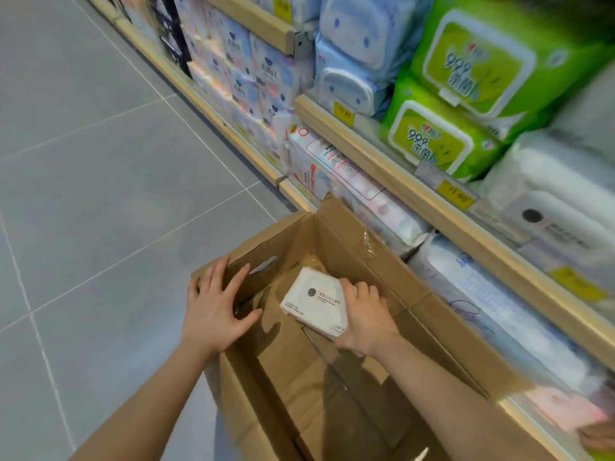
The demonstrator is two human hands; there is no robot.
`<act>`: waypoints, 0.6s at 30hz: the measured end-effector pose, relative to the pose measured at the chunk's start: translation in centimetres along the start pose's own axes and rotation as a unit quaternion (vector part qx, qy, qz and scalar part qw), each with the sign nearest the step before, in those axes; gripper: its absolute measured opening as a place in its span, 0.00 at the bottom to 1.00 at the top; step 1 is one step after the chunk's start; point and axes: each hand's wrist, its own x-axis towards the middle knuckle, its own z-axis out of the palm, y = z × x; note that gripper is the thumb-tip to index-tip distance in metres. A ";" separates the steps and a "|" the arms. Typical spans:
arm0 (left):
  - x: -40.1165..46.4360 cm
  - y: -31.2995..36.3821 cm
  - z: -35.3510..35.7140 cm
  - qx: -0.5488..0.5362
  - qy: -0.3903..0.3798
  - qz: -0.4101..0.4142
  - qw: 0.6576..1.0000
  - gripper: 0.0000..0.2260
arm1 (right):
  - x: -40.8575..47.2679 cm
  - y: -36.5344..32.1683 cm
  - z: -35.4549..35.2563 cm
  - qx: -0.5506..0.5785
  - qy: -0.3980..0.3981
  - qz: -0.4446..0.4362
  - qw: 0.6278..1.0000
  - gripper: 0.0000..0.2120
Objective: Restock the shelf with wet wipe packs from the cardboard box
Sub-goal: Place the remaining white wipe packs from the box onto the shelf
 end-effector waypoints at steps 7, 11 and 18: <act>0.2 7.4 -4.5 -0.174 -0.061 -0.095 0.978 0.48 | -10.3 1.7 -7.8 -0.002 0.084 -0.040 0.996 0.51; -0.6 17.3 -10.7 -0.488 -0.164 0.019 0.857 0.28 | -16.2 2.7 -11.7 -0.026 0.156 -0.049 0.986 0.52; -0.7 23.8 -16.1 -0.568 -0.363 0.006 0.739 0.35 | -24.1 4.9 -15.4 -0.069 0.252 -0.017 0.965 0.49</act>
